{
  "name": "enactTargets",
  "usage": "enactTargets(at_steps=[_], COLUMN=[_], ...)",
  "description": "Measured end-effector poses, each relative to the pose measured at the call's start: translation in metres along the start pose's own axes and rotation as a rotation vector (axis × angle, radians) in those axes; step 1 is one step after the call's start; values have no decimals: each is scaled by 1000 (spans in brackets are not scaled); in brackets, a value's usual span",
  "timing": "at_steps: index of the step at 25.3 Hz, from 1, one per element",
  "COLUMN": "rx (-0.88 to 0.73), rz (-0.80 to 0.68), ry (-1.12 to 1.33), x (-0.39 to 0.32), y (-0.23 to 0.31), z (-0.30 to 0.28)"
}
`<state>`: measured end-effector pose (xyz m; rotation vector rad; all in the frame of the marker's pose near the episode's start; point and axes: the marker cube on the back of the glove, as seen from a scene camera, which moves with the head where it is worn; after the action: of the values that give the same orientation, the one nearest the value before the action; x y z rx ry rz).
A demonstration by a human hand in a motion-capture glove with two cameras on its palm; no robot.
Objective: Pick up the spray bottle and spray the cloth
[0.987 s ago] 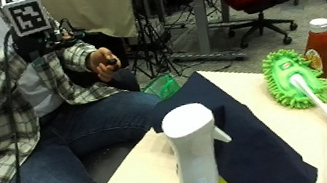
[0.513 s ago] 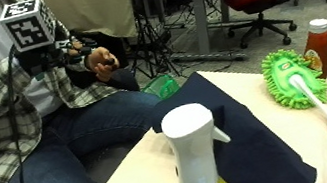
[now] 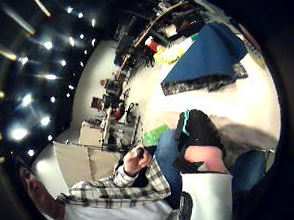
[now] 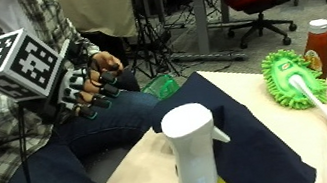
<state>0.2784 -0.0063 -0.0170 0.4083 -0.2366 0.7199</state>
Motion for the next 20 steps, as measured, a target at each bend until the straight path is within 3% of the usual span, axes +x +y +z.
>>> enactTargets(at_steps=[10, 20], rx=[225, 398], rz=[223, 222], ry=[-156, -358], x=[97, 149], y=[-106, -192], z=[-23, -8])
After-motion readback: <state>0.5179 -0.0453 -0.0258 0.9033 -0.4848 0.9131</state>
